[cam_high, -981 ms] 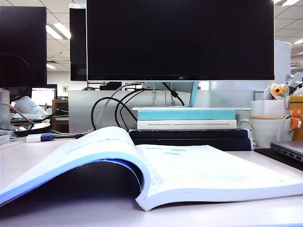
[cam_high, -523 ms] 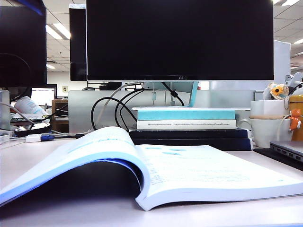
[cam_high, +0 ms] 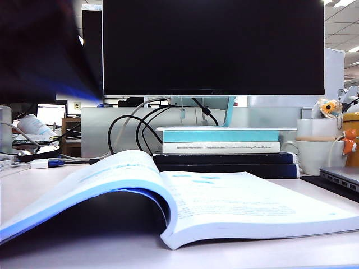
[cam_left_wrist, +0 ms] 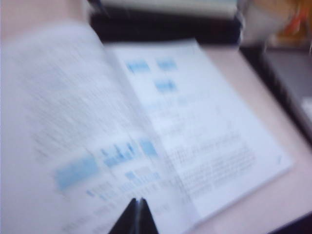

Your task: Close the book.

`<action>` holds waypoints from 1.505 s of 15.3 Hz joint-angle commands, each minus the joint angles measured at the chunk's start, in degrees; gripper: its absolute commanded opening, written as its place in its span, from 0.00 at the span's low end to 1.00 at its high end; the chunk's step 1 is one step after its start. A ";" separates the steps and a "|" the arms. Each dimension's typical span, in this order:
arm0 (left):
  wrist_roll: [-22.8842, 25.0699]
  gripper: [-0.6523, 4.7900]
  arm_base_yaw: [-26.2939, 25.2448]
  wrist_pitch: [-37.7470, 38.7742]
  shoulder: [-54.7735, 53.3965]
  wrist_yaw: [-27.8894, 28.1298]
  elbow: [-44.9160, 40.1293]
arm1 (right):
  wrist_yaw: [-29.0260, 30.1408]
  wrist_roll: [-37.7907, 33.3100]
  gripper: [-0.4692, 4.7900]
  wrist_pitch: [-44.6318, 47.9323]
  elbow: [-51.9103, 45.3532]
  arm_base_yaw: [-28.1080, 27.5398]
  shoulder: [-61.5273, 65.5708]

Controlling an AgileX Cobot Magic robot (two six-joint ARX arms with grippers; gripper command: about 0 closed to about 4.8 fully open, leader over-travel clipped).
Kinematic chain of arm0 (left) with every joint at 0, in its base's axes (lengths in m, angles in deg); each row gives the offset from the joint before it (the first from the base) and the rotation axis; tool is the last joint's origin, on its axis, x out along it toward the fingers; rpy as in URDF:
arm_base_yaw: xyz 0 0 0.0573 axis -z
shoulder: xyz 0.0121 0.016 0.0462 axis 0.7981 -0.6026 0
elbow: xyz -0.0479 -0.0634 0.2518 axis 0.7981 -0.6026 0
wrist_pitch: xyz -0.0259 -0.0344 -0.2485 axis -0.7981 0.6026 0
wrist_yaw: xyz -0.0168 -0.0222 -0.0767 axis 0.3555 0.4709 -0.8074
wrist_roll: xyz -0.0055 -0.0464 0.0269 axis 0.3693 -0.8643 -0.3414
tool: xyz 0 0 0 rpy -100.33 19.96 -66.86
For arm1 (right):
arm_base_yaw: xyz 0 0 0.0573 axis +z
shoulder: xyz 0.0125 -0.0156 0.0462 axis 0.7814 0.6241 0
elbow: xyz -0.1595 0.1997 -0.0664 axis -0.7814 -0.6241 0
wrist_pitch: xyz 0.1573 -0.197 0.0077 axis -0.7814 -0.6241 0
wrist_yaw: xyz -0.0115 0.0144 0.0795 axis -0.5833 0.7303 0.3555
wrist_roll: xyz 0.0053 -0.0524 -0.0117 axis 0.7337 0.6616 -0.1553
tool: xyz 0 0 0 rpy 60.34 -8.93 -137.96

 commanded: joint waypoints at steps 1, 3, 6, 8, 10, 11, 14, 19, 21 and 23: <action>-0.83 0.11 1.29 -5.99 -6.45 -1.29 0.09 | -1.31 1.57 0.09 0.35 0.15 1.57 2.73; -3.91 0.11 2.38 -6.23 -9.49 -0.31 0.09 | -1.31 2.10 0.09 0.33 0.15 1.57 4.11; -7.04 0.11 7.65 -6.32 -11.08 2.75 0.09 | -4.68 4.48 0.09 0.37 -0.04 1.55 5.07; -17.92 0.11 10.78 -6.12 -16.09 4.96 0.09 | -3.50 5.03 0.09 0.22 -0.04 1.57 5.99; -22.67 0.11 10.91 -6.56 -21.40 6.69 0.11 | 0.68 5.81 0.09 -8.63 -0.04 1.57 6.21; -22.67 0.11 10.88 -6.54 -22.36 7.58 0.11 | 1.64 6.64 0.09 -10.73 -0.04 1.57 6.23; -23.61 0.11 10.80 -6.71 -24.79 10.12 0.11 | 10.49 6.78 0.09 -14.01 -0.04 1.57 6.21; -24.17 0.11 10.54 -10.01 -28.83 10.67 0.11 | 16.04 6.78 0.09 -17.86 -0.04 1.60 6.21; -24.15 0.11 9.20 -12.96 -30.38 10.12 0.11 | 16.09 6.80 0.09 -17.88 -0.04 1.57 6.21; -24.17 0.11 6.62 -16.92 -33.51 6.97 0.15 | 18.47 6.80 0.09 -17.84 -0.04 1.57 6.19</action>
